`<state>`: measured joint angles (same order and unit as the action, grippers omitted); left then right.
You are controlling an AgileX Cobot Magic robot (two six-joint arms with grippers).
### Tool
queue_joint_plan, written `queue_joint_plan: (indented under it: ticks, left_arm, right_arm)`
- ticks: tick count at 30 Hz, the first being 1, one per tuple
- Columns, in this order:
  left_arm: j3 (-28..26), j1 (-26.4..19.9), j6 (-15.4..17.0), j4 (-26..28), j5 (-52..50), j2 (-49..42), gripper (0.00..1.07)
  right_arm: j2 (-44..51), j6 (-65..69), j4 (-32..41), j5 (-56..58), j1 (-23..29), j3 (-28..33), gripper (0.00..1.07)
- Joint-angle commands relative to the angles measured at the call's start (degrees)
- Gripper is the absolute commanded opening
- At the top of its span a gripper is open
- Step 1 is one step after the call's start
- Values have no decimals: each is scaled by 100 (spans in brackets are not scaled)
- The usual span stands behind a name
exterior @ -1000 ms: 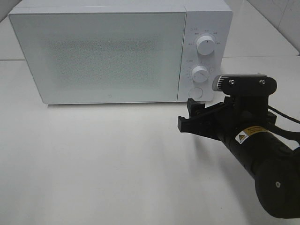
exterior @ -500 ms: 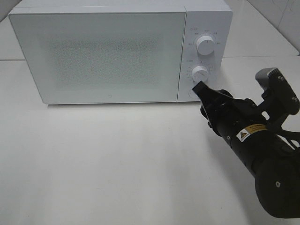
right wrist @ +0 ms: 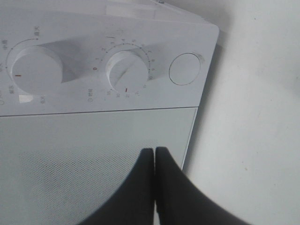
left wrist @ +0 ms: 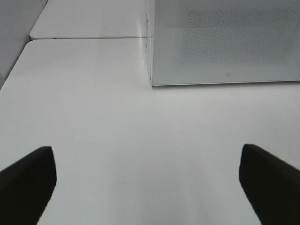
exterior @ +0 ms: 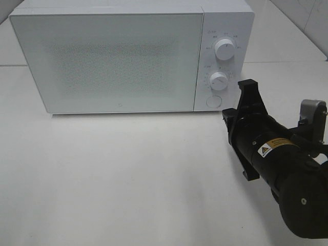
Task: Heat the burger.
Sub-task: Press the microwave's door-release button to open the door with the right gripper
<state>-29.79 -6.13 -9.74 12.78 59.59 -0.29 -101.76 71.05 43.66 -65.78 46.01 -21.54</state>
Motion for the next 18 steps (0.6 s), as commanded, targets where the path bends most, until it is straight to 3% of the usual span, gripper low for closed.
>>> queue_joint_plan:
  ticks: [1,13,18]
  left_arm:
    - [29,-17,-23,40,0,-120,98]
    - [29,-17,-23,40,0,-120,98]
    - [29,-17,-23,40,0,-120,98]
  right_arm:
    - [23,258,103,212,11,-63,0]
    - [-138,476,430,510,-11,-138,0]
    - [-481,848,86,619,-258,-447,0]
